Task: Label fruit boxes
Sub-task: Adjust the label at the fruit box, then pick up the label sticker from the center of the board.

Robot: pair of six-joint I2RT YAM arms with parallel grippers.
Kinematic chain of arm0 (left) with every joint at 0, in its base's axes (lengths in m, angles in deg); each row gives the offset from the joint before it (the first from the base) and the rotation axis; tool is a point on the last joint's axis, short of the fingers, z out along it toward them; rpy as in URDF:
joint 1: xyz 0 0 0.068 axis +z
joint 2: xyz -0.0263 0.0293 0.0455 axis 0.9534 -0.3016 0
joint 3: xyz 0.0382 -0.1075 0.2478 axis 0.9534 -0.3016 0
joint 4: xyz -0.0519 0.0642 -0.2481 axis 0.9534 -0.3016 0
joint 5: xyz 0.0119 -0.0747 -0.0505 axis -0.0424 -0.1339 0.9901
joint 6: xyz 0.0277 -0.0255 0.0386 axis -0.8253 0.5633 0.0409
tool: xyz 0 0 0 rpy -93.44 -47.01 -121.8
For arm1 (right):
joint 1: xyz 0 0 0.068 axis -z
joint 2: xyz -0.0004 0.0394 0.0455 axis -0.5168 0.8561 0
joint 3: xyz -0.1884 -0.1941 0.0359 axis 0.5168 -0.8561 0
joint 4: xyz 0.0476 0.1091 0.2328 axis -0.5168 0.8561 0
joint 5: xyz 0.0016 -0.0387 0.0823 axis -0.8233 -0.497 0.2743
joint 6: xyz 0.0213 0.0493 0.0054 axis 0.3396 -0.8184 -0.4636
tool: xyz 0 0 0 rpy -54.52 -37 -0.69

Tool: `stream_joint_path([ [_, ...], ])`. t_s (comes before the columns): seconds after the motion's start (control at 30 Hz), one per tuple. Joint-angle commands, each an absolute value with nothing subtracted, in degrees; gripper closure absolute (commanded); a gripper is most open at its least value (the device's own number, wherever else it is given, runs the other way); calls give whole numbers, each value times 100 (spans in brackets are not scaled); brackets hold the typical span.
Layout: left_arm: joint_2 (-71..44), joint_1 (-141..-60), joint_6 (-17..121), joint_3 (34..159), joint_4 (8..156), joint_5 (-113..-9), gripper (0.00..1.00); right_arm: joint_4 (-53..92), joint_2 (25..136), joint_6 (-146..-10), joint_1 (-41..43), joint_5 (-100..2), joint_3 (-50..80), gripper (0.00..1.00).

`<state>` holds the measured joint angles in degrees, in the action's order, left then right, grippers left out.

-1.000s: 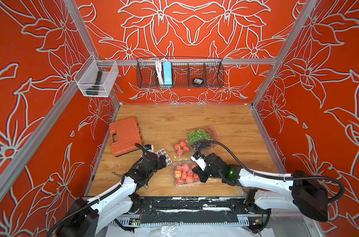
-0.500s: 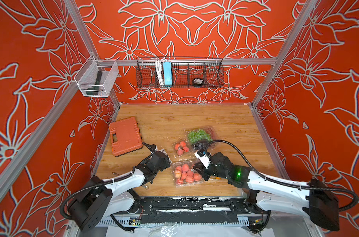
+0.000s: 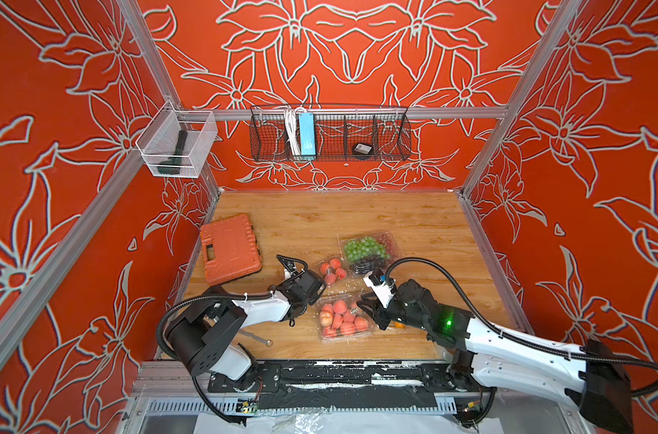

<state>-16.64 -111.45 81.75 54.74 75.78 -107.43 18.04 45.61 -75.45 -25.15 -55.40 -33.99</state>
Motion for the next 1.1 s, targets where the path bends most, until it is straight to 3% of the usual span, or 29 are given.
stream_joint_path([
  [0.0,-1942,-11321,8851,5426,6450,-10824,1,1698,4609,-7516,-2540,-5383,-3436,73],
  [0.1,-1589,-11333,8939,5156,6515,-10661,8,1609,4633,-7530,-2531,-5166,-3451,73],
  [0.33,-1409,-11298,8733,5038,6613,-10381,41,1621,4354,-7637,-2540,-4994,-3565,71],
  [0.6,-806,-11296,8279,4864,7044,-10244,50,1563,3937,-7700,-2540,-5024,-3728,68],
  [0.73,-31,-11242,7911,4662,7381,-10243,63,1499,3964,-7746,-2540,-4974,-3691,65],
  [1.07,2137,-11132,7012,4419,7740,-9815,69,1087,4053,-7810,-2529,-5122,-3558,49],
])
